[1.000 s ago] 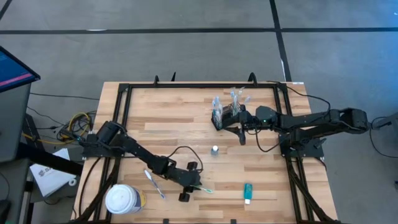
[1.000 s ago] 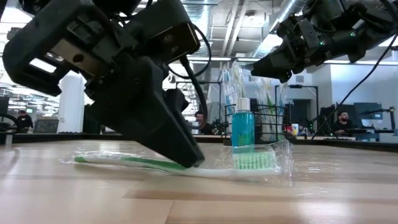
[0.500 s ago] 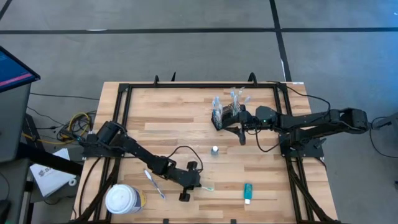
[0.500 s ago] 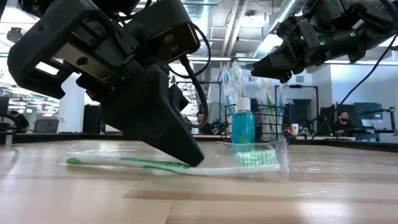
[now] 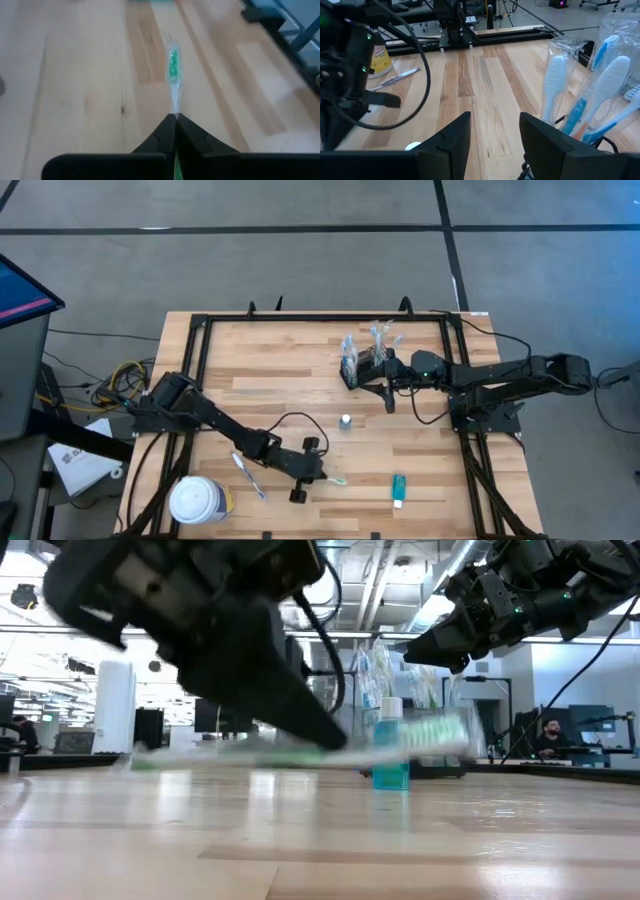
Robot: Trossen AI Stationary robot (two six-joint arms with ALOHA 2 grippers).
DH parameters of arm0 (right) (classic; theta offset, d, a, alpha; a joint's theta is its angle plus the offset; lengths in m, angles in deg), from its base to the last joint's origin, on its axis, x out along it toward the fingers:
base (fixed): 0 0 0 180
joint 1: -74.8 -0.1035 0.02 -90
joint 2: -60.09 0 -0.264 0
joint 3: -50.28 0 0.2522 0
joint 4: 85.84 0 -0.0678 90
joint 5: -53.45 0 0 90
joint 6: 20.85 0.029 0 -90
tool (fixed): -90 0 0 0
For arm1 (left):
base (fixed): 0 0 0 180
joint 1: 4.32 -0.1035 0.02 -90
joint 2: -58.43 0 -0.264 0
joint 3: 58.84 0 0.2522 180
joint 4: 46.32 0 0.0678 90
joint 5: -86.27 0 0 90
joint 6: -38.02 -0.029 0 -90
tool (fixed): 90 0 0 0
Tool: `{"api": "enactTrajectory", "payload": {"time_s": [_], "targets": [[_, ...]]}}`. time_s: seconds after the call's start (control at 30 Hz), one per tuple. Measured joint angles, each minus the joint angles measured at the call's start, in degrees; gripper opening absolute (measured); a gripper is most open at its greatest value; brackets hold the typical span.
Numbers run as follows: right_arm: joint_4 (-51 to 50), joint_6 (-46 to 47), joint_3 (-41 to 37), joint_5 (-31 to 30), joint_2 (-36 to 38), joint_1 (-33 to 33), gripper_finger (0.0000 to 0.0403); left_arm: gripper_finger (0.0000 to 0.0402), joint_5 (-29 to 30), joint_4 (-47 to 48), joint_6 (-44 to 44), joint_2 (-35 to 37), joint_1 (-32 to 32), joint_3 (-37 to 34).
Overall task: Pick & Place toothbrushing station
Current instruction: Put the green toothbrush into the mesh organizer
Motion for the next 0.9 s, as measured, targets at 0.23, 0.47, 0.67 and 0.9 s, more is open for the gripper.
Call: {"api": "enactTrajectory", "payload": {"time_s": [0.23, 0.47, 0.67, 0.9], "targets": [[-0.02, 0.00, 0.00, 0.00, 0.00, 0.00, 0.0159, 0.0000, 2.39, 0.18, -2.65, 5.08, 0.02, 0.00], [-0.02, 0.00, 0.00, 0.00, 0.00, 0.00, 0.0159, 0.0000, 6.78, 0.04, -4.96, 10.96, -0.03, 0.00], [-0.02, 0.00, 0.00, 0.00, 0.00, 0.00, 0.0159, 0.0000, 10.01, -0.02, -7.74, 15.47, -0.04, 0.00], [0.02, 0.00, 0.00, 0.00, 0.00, 0.00, 0.0159, 0.0000, 12.95, -0.26, -11.04, 19.30, -0.32, 0.00]]}}
